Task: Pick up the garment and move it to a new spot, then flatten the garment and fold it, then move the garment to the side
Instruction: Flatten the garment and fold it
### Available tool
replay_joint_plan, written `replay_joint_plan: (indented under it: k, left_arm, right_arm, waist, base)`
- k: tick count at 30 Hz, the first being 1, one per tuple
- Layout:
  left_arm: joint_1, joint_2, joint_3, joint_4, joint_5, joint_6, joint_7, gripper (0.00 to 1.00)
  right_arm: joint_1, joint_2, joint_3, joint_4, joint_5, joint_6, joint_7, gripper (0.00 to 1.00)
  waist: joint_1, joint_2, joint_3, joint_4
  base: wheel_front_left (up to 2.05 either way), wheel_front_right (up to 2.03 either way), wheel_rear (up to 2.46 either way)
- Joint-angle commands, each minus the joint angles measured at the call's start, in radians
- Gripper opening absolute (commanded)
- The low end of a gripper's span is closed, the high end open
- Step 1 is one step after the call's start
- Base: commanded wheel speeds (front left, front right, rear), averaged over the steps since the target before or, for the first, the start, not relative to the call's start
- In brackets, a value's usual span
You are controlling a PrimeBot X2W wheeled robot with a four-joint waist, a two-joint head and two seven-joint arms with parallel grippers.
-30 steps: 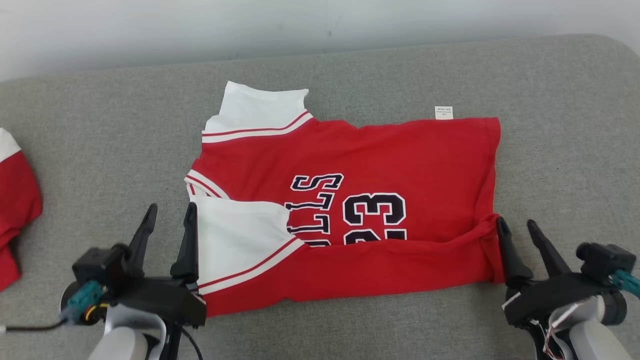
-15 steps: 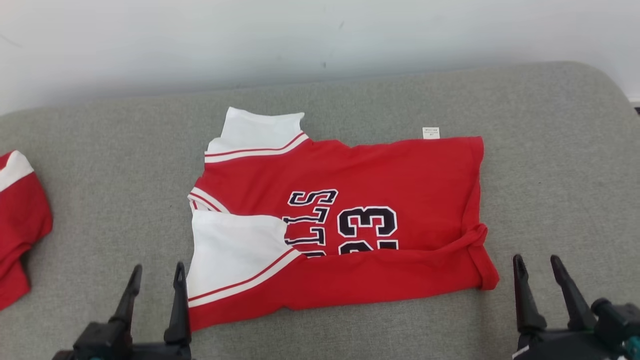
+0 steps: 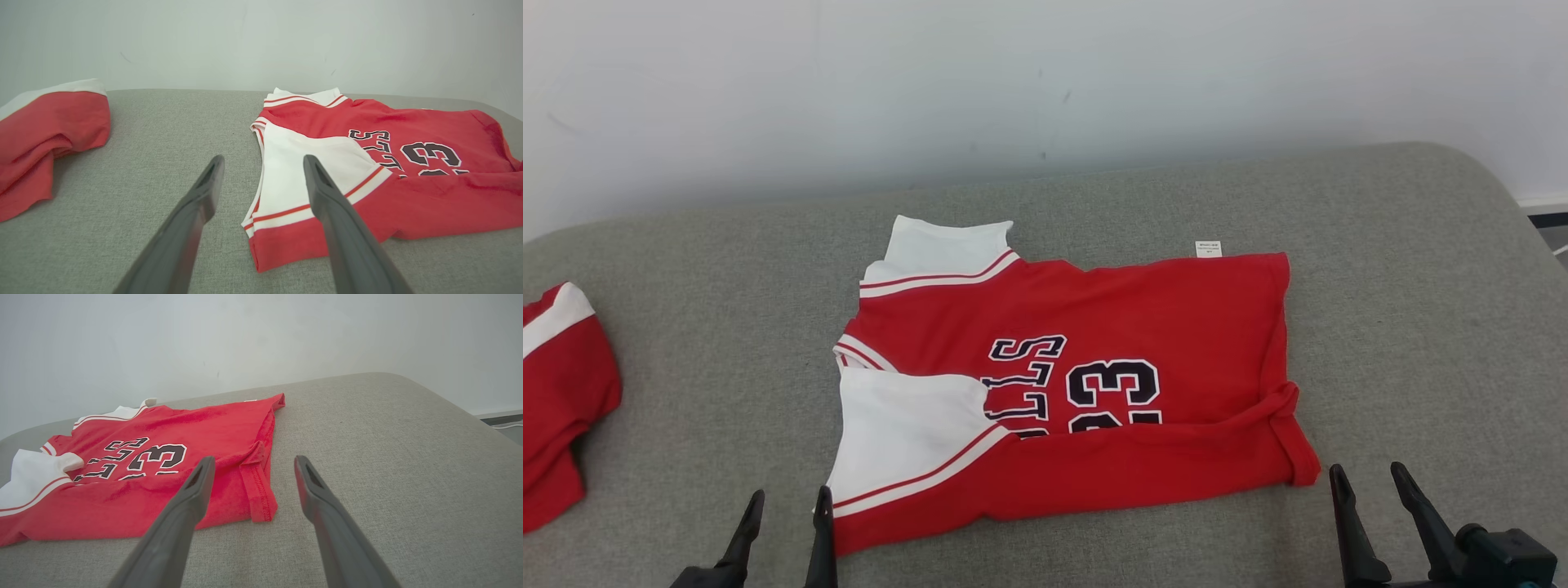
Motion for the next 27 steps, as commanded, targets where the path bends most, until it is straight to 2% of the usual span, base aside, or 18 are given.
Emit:
replay_joint_plan:
  k: [1, 11, 14, 21, 27]
  left_arm:
    - [-0.004, 0.003, -0.003, 0.008, -0.012, -0.004, -0.003, 1.0]
    - [-0.046, -0.012, -0.02, 0.038, -0.005, -0.015, -0.005, 1.0]
    - [-0.079, -0.015, -0.039, 0.06, -0.002, -0.033, 0.016, 1.0]
    - [-0.14, -0.05, -0.075, 0.133, -0.03, -0.059, 0.073, 1.0]
    - [-0.161, -0.072, -0.077, 0.177, -0.051, -0.051, 0.092, 1.0]
  right_arm:
    - [0.013, -0.004, 0.002, -0.005, -0.002, 0.0, 0.001, 1.0]
    - [-0.002, -0.01, 0.006, -0.001, 0.005, 0.0, 0.017, 1.0]
    - [-0.029, -0.022, 0.011, 0.024, 0.017, 0.0, 0.03, 1.0]
    - [-0.118, -0.065, 0.051, 0.163, 0.053, 0.0, 0.03, 1.0]
    - [-0.194, -0.086, 0.084, 0.307, 0.087, 0.0, -0.007, 1.0]
  waist:
    - [0.0002, 0.0, -0.002, 0.005]
    - [0.0002, 0.0, 0.003, 0.026]
    - [0.0002, 0.0, 0.017, 0.034]
    - [0.0002, 0.0, 0.075, 0.047]
    - [0.0002, 0.0, 0.127, 0.06]
  base:
    - [0.0, 0.0, 0.0]
    - [0.0, 0.0, 0.0]
    - [0.0, 0.0, 0.0]
    - [0.0, 0.0, 0.0]
    - [0.0, 0.0, 0.0]
